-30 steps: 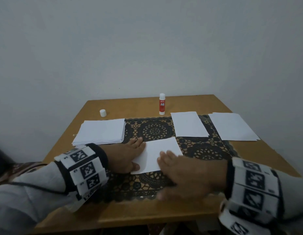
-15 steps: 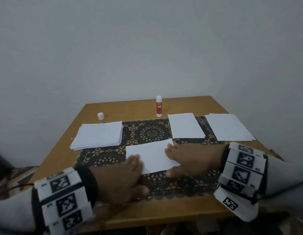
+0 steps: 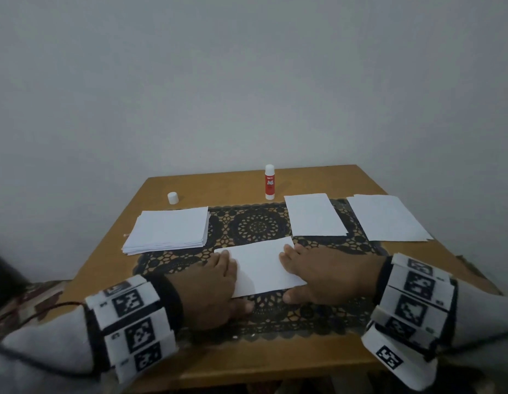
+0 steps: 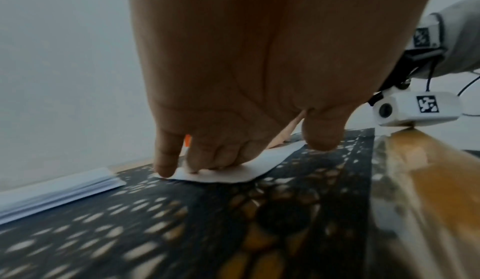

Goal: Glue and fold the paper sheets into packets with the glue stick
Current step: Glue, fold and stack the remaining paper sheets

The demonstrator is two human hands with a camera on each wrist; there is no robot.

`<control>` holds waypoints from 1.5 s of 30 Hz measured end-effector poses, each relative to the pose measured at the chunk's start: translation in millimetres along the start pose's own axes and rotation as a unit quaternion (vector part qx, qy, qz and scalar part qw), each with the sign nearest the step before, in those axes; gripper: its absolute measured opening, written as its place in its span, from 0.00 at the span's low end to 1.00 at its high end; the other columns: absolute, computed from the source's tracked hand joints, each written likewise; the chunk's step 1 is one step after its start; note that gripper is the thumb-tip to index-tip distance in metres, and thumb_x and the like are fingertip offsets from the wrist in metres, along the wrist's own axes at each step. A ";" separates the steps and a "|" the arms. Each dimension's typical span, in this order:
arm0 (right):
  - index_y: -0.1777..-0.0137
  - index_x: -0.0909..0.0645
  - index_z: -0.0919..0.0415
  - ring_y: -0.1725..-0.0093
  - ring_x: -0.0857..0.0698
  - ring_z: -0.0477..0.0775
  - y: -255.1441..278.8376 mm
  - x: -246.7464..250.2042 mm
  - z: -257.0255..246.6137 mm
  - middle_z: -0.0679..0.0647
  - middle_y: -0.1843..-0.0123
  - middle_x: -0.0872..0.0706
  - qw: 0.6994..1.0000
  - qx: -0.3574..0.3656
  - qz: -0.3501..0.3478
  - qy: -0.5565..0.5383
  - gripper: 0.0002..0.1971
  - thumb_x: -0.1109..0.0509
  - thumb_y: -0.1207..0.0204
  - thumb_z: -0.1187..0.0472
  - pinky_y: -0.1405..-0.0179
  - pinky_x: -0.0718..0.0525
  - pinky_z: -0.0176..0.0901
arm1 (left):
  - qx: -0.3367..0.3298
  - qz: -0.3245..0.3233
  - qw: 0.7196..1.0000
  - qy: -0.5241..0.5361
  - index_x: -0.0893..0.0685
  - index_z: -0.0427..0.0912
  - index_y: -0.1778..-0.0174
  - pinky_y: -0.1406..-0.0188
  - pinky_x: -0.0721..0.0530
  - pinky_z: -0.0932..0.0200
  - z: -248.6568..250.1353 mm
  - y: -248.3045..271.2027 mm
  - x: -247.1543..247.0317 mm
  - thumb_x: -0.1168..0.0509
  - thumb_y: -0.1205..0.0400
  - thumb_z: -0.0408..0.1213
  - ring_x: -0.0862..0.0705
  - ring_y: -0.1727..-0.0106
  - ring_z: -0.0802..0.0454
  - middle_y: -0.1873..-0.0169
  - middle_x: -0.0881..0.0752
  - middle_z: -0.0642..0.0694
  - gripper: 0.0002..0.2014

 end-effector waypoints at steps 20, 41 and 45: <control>0.40 0.20 0.61 0.43 0.19 0.56 -0.7 14.5 -5.7 0.58 0.41 0.17 0.985 -0.028 0.167 -0.038 0.17 0.40 0.16 0.49 0.45 0.20 0.49 | 0.022 0.111 0.987 0.118 0.30 0.47 0.34 0.39 0.23 0.54 -31.5 -42.1 40.9 0.26 0.30 0.60 0.28 0.38 0.49 0.36 0.26 0.46 0.34; 0.38 0.23 0.54 0.45 0.20 0.48 -10.3 20.0 13.6 0.47 0.42 0.17 0.946 -0.058 0.252 -0.196 0.16 0.39 0.17 0.45 0.42 0.18 0.46 | -0.003 0.269 0.923 0.276 0.23 0.49 0.59 0.65 0.30 0.67 -77.4 -10.1 40.3 0.35 0.18 0.35 0.23 0.58 0.57 0.60 0.22 0.57 0.06; 0.61 0.17 0.62 0.66 0.14 0.45 -15.9 36.0 6.7 0.52 0.64 0.12 0.903 0.005 0.267 -0.336 0.15 0.32 0.19 0.52 0.60 0.16 0.39 | -0.009 0.285 0.885 0.367 0.21 0.46 0.63 0.67 0.20 0.59 -105.1 5.1 40.1 0.34 0.19 0.31 0.20 0.65 0.56 0.65 0.18 0.49 0.08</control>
Point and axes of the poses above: each hand's wrist, its own y-axis away from the middle knuckle, its own x-axis out of the back of the hand, z = x × y, the point moved 3 cm from there along -y, towards the middle knuckle
